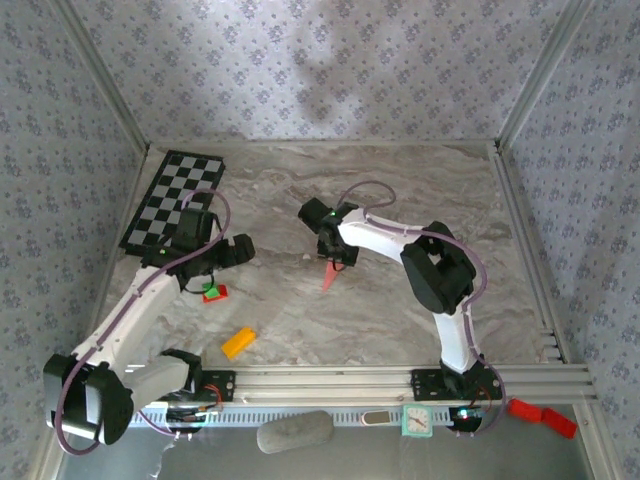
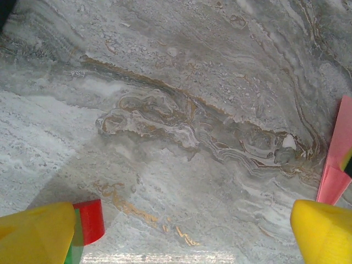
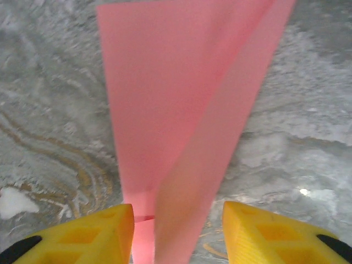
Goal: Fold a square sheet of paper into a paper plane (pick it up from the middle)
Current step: Turn over the paper plane at the center of the table.
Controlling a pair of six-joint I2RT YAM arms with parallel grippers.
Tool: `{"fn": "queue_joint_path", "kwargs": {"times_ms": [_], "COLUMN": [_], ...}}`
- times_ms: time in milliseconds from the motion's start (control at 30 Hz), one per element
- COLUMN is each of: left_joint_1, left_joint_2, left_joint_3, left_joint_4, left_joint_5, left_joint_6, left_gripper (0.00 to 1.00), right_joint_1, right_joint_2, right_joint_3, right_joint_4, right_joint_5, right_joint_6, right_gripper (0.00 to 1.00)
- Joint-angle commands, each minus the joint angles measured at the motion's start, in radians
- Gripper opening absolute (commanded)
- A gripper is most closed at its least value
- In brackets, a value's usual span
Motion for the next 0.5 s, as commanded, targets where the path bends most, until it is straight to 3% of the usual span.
{"fn": "queue_joint_path", "kwargs": {"times_ms": [0,100,267,467], "left_joint_1": [0.005,0.007,0.009,0.019], "left_joint_2": [-0.023,-0.024,-0.023,-0.013], "left_joint_3": [-0.004,-0.004,-0.004,-0.003], "left_joint_4": [-0.015,-0.015,-0.016,-0.014], "left_joint_5": [0.008,0.008,0.010,0.028], "left_joint_6": [0.024,0.023,0.018,0.001], "left_gripper": [1.00,1.00,1.00,1.00], "right_joint_1": [-0.001,-0.002,-0.003,0.000], "right_joint_2": [0.025,0.031,0.019,-0.055], "right_joint_3": [0.040,0.049,0.055,0.055], "right_joint_4": [-0.087,-0.095,-0.093,-0.062], "right_joint_5": [0.073,0.073,0.083,0.119], "right_joint_6": [0.073,0.077,0.070,0.005], "right_gripper": [0.42,0.38,0.16,0.03]}}
